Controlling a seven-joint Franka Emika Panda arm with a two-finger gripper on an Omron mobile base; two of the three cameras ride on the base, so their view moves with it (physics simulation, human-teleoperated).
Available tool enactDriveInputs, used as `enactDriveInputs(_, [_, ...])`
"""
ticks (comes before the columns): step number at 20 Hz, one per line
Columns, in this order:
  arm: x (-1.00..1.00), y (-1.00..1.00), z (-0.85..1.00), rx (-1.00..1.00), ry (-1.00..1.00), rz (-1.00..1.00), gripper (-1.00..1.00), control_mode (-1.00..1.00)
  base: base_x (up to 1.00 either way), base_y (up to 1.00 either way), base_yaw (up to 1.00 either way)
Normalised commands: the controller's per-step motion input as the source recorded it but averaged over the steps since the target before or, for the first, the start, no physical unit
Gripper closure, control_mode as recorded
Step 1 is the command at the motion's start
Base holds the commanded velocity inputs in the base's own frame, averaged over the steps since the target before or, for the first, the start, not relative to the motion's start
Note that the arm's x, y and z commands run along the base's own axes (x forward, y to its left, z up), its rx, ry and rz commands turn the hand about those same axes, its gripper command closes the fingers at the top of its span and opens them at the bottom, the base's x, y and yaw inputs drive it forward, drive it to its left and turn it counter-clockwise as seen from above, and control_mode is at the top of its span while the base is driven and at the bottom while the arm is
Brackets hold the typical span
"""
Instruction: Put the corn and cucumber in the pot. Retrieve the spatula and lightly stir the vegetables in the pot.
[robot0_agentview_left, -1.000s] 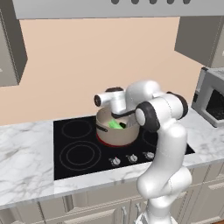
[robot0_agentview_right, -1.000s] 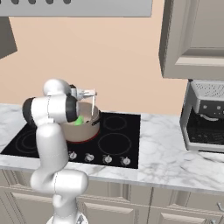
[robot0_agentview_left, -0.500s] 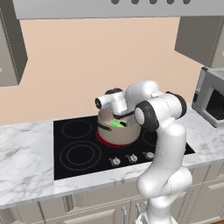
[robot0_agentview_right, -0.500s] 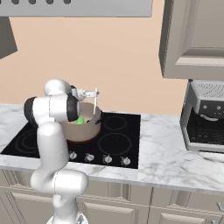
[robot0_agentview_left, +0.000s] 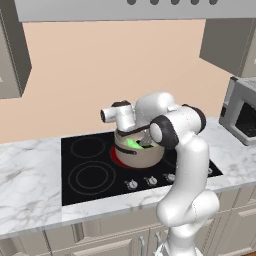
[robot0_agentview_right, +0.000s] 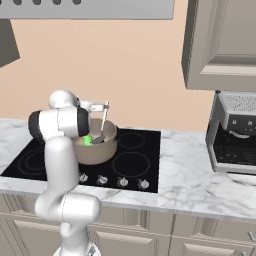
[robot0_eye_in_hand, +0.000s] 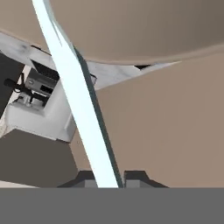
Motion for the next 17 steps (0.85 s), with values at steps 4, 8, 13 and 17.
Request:
enactDriveInputs(4, [-0.44, 0.0, 0.0, 0.0, -0.19, -0.03, 1.0, -1.0, 0.0, 0.0, 0.0])
enactDriveInputs(8, [-0.03, -0.11, -0.06, -0.01, -0.29, -0.01, 1.0, -1.0, 0.0, 0.0, 0.0])
enactDriveInputs(13, [0.05, 0.0, 0.08, 0.0, -0.15, 0.0, 1.0, -1.0, 0.0, 0.0, 0.0])
enactDriveInputs(17, [0.0, 0.01, 0.37, 0.0, -0.08, -0.05, 1.0, -1.0, 0.0, 0.0, 0.0])
